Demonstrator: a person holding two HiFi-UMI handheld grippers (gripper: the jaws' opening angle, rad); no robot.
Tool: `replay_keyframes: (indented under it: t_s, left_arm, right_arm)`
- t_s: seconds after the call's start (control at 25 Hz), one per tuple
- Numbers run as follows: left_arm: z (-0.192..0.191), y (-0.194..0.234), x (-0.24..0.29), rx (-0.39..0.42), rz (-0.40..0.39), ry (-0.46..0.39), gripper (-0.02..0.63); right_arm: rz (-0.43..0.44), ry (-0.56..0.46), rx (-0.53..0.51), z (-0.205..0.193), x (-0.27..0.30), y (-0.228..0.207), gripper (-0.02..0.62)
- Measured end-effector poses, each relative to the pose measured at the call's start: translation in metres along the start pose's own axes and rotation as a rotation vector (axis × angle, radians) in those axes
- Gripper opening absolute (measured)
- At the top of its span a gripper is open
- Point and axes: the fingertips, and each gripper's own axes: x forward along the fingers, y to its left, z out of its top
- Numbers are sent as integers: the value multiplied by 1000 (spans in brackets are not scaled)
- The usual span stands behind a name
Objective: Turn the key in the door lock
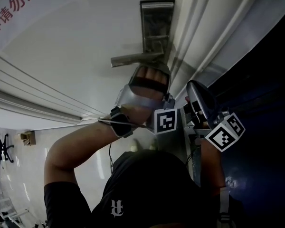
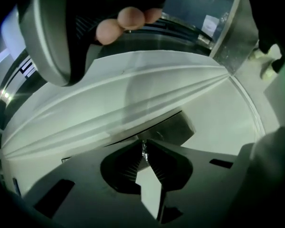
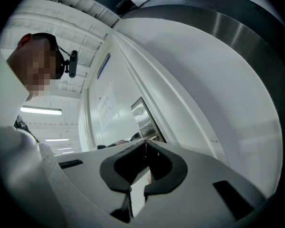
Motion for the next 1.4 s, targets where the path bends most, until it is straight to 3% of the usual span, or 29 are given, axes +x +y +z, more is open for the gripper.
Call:
replay_keyframes:
  t_s: [0.16,0.4,0.52,0.64,0.8,0.96,1.16,1.28,1.4]
  left_arm:
    - [2,5,-12,-79,25,-62,20]
    - [-2,10,-34,-391,62,-162,31]
    - [-1,10,-39,-643,63,-228,31]
    - [-7,16,-46,-978,56,-292,29]
    - [-13,17,-47,-1407,-24,-383,31]
    - [-16,19,-46,-1645,-43,-431,31]
    - [-32,11,-36,-1986,-62,-425,31]
    - [-34,-4,-27,-2246,-158,-418,43]
    - [-31,-8,-20,-2469,-234,-482,66]
  right_arm:
    - [3,10,4,-5,1,1,14]
    - [1,2,0,-1,1,1,14]
    - [-5,-7,1,-1,0,0,14]
    - [-12,-14,5,0,-2,-2,14]
    - [-22,-16,9,-1,-4,-5,14]
    - [-29,-13,16,-4,-6,-5,15]
    - [-24,-12,11,-3,-6,-3,14]
    - [-24,-11,15,-3,-7,-3,15]
    - [-25,-5,15,-5,-8,-4,14]
